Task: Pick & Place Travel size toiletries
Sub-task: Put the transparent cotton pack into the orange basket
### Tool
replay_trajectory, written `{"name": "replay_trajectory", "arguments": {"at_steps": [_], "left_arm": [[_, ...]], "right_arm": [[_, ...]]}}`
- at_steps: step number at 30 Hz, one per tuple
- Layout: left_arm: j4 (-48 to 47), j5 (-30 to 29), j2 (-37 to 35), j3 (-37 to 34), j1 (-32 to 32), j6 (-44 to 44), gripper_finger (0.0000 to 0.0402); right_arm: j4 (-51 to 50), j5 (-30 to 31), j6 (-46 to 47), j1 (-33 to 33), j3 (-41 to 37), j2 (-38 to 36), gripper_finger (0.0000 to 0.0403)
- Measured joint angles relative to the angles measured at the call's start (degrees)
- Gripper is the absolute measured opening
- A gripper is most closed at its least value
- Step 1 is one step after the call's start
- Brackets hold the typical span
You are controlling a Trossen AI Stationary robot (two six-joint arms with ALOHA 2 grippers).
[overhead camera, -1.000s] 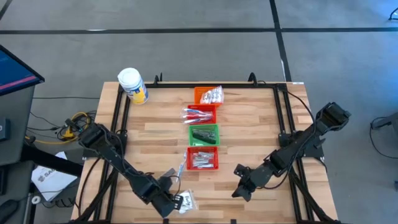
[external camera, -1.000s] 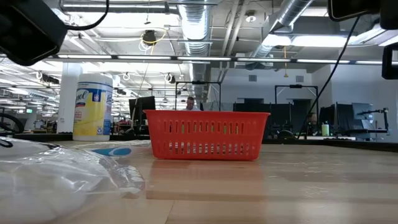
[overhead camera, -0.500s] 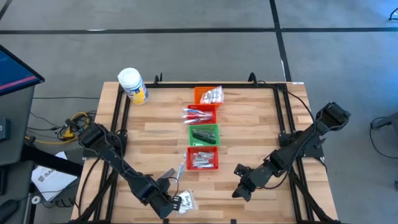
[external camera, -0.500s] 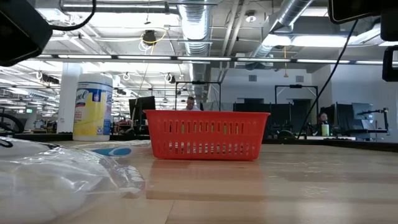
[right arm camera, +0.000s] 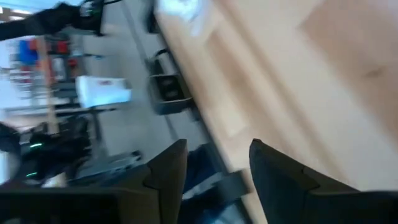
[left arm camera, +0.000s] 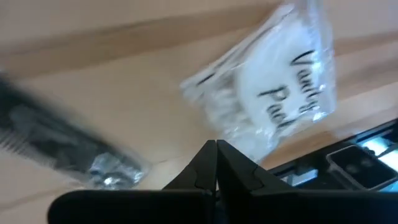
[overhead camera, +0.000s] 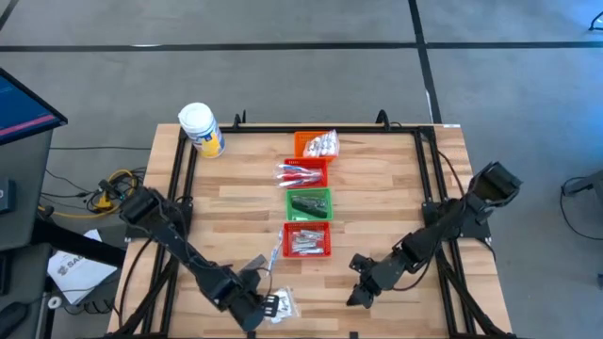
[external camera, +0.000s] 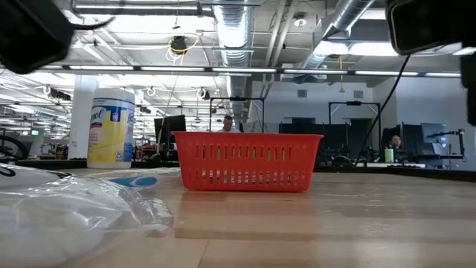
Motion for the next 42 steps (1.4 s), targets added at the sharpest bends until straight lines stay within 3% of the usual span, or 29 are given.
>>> {"name": "replay_trajectory", "arguments": {"at_steps": [7, 22, 34, 42], "left_arm": [[0.2, 0.2, 2.3, 0.1, -0.2, -1.5, 0.0001], [5.7, 2.7, 5.9, 0.3, 5.3, 8.8, 0.0001], [10.2, -1.4, 6.2, 0.1, 10.4, 15.5, 0.0001], [10.0, -3.6, 6.2, 3.2, 8.4, 15.0, 0.0001]], "right_arm": [[6.8, -1.9, 2.0, 1.0, 0.5, 4.3, 0.0169], [4.7, -2.1, 2.3, -1.4, 0.4, 4.4, 0.0165], [2.2, -1.2, 4.5, -2.2, 0.4, 4.4, 0.0186], [2.4, 0.9, 10.0, 0.1, 0.4, 4.4, 0.0201]]}}
